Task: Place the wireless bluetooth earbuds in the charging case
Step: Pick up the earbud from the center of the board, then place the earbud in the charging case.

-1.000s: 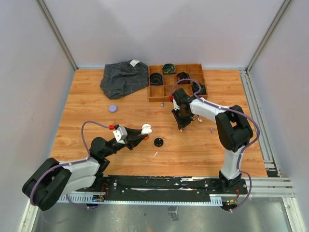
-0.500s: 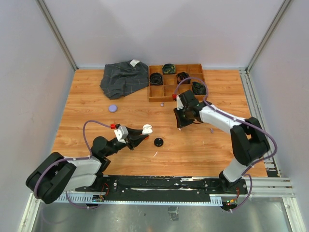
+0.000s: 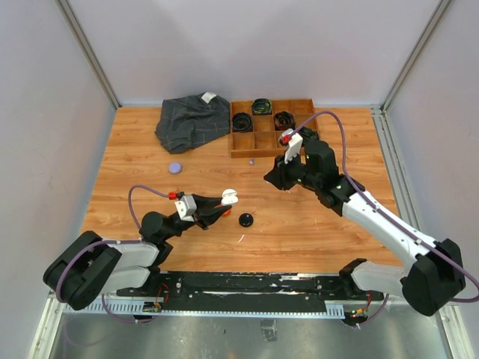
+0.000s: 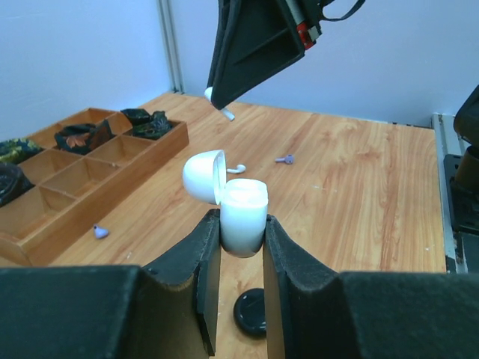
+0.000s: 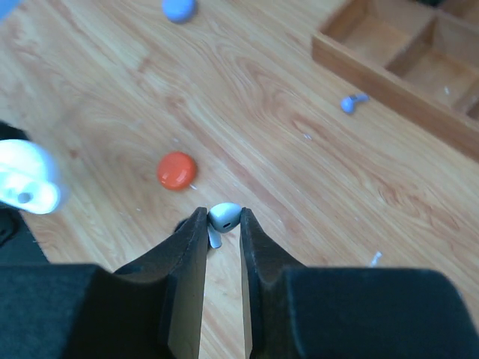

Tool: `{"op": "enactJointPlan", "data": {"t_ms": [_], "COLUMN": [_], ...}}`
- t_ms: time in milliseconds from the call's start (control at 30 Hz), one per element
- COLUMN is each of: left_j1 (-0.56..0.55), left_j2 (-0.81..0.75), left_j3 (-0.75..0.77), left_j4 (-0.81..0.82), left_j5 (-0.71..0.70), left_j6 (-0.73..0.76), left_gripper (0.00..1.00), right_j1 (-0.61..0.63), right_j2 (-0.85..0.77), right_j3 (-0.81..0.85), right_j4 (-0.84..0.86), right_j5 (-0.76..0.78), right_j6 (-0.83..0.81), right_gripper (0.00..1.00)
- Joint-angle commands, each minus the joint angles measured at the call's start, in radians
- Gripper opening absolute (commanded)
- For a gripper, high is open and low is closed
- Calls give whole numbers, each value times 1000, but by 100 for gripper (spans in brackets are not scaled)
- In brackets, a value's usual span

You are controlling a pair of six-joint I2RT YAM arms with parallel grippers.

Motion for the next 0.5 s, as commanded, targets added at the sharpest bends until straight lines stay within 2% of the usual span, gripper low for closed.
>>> {"op": "enactJointPlan", "data": {"t_ms": [0,200,467], "left_j1": [-5,-5,-5], "left_j2": [39,105,90], "left_j3": [36,58,83], "left_j4": [161,302,312], "left_j5": [18,51,79], "left_j6": [-16,-101,-145], "left_gripper": [0,0,0], "right_j1": [54,110,202], "right_j2": [-92,-167,-167], "right_j3": [-43,-96,-114], "right_j4": [174,332,430], "right_j5": [-78,-147,-225], "right_j6": [2,-7,-48], "right_gripper": [15,16,17]}}
